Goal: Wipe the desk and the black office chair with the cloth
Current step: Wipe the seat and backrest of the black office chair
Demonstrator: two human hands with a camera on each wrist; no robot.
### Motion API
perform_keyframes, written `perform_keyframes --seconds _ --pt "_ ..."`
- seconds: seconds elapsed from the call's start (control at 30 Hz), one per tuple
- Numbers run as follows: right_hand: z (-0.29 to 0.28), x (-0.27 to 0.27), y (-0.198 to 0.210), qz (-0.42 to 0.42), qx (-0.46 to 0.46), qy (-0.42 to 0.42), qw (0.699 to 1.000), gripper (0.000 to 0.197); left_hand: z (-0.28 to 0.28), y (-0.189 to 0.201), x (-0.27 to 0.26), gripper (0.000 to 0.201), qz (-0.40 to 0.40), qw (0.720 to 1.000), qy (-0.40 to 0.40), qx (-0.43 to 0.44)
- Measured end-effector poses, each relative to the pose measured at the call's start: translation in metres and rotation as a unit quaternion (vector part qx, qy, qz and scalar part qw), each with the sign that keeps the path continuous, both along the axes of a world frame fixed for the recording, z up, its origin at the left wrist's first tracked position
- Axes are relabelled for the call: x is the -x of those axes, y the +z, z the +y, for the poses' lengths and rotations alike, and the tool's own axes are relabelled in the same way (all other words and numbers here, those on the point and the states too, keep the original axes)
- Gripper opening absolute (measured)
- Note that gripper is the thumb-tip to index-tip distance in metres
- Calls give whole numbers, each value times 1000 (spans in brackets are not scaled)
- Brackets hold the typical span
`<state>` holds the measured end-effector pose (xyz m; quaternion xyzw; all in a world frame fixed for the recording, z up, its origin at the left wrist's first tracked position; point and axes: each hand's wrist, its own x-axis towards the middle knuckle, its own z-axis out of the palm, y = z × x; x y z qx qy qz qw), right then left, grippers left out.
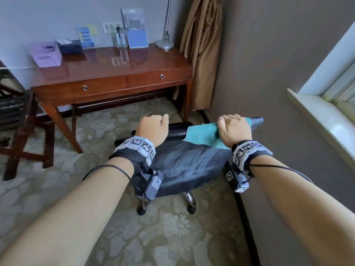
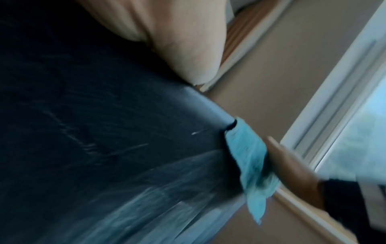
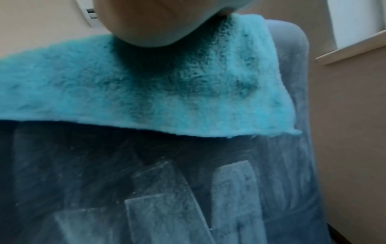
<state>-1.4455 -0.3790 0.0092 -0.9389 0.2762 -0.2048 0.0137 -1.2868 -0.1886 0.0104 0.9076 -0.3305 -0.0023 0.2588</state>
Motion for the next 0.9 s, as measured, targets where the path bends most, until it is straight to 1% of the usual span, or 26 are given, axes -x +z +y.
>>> perform_keyframes --seconds 0.1,0.17,0.27,0.37,0.43,0.47,0.53,0.63,0.67,0.73,0.77,0.8,0.83,0.87,0.9 --pt "6 -9 -5 -25 -6 -28 999 44 0 0 11 60 -41 999 6 -30" --pt "11 -5 -10 -38 2 -13 999 46 6 2 11 56 -42 998 22 -52" --pt "9 2 -13 -30 13 23 999 46 22 7 -2 50 -68 994 42 -77" --pt "-8 11 -16 -35 30 28 999 36 33 13 -25 46 -60 994 49 -75" --pt "-15 19 -19 -48 7 7 999 35 37 17 -38 43 -37 995 52 -77" --pt "-14 19 -19 -48 -9 -11 999 38 35 20 -41 42 -40 994 45 -86" --pt "-3 9 -13 -36 -37 -45 998 44 25 24 -29 43 -69 992 13 -106" --pt "21 -6 -5 9 -39 -75 996 51 -16 24 22 47 -91 990 -50 -94" --pt "30 -6 -5 13 -35 -70 997 51 -30 23 37 47 -81 992 -45 -89" --pt "37 2 -10 -4 -37 -48 998 49 -49 23 49 51 -28 996 15 -78" --pt "34 7 -12 -14 -49 -44 998 48 -51 23 44 54 -4 996 52 -75" --pt "28 13 -13 -26 -73 -54 996 48 -48 22 36 57 2 994 76 -82" --pt "18 21 -14 -40 -112 -81 990 48 -44 21 27 60 -6 992 85 -92" --pt "8 29 -15 -58 -174 -122 975 46 -39 19 21 62 -14 991 85 -105" --pt "-4 37 -16 -81 -252 -167 950 43 -37 18 18 64 -26 990 79 -117"
